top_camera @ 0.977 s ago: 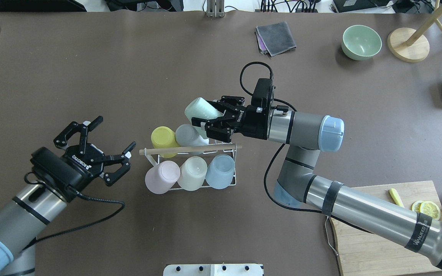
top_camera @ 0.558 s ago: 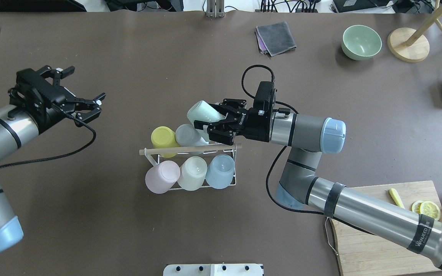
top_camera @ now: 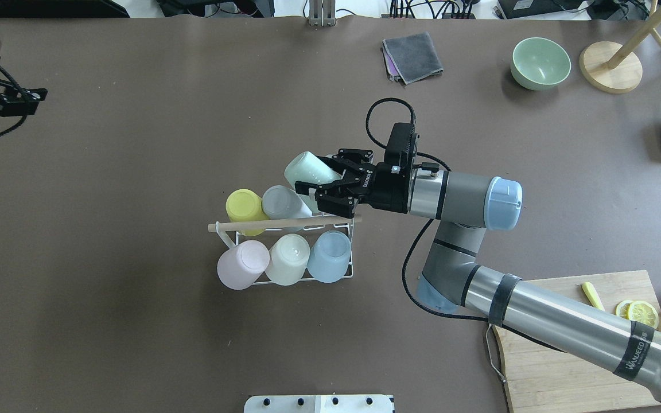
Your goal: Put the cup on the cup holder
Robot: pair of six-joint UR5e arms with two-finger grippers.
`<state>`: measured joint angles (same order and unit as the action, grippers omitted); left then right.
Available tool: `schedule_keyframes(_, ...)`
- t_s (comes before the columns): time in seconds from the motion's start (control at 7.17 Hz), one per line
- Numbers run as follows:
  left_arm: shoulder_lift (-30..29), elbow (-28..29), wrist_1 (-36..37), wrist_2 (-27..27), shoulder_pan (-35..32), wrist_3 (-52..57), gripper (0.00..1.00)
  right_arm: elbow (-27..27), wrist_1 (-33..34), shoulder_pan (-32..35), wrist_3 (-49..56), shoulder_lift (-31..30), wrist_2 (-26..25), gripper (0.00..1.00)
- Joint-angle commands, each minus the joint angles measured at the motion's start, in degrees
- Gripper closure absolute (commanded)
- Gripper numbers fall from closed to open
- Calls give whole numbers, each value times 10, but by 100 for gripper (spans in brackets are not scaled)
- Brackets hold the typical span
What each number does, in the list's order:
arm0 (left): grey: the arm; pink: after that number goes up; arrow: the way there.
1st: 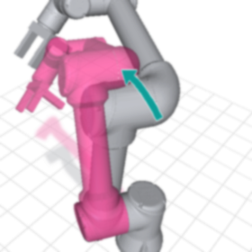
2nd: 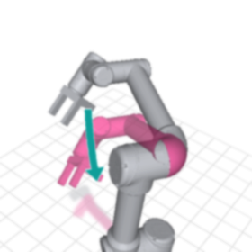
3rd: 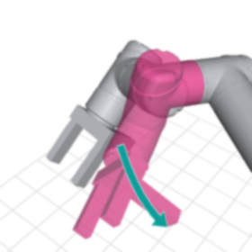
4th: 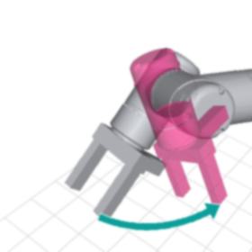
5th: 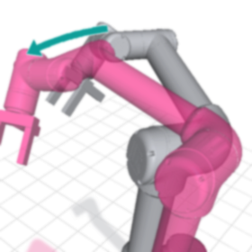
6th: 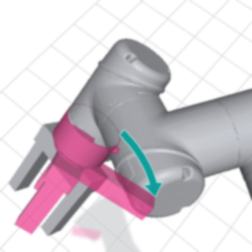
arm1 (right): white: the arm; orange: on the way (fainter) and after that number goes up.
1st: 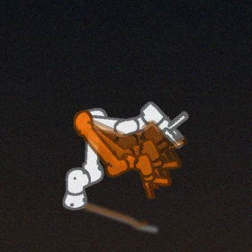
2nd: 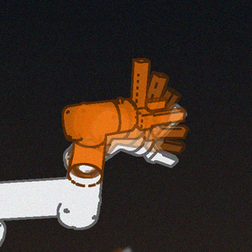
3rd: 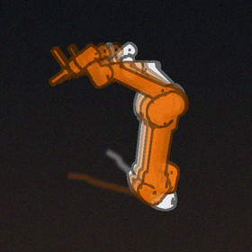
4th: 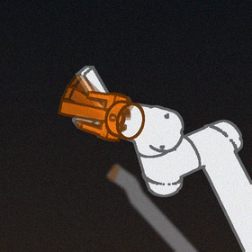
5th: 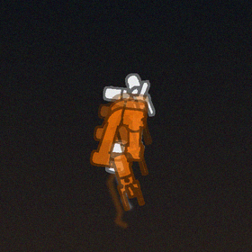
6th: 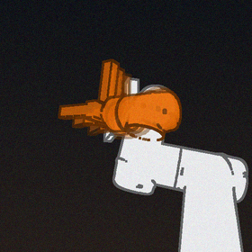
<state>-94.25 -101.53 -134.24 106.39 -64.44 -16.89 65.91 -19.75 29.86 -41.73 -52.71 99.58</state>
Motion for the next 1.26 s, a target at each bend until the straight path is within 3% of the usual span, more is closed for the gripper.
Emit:
schedule_keyframes(0.0, -3, 19, 153, 85, -94, 4, 3, 4, -7, 0, 1, -8, 0, 100)
schedule_keyframes(0.42, -15, 19, 318, 107, -141, 5, 3, 3, -20, -1, 2, -15, -1, 100)
schedule_keyframes(0.56, -26, 23, 373, 170, -154, 5, 3, 4, -20, -2, 1, -16, -4, 1)
schedule_keyframes(0.7, -34, 21, 444, 216, -173, 5, 2, 6, -20, -2, 0, -16, -5, 0)
schedule_keyframes(0.84, -31, 24, 470, 233, -191, 6, 3, 18, -20, 2, -1, -19, -6, 0)
schedule_keyframes(1.12, -28, 32, 496, 235, -198, 30, 2, 55, -14, 28, -1, -37, -4, 0)
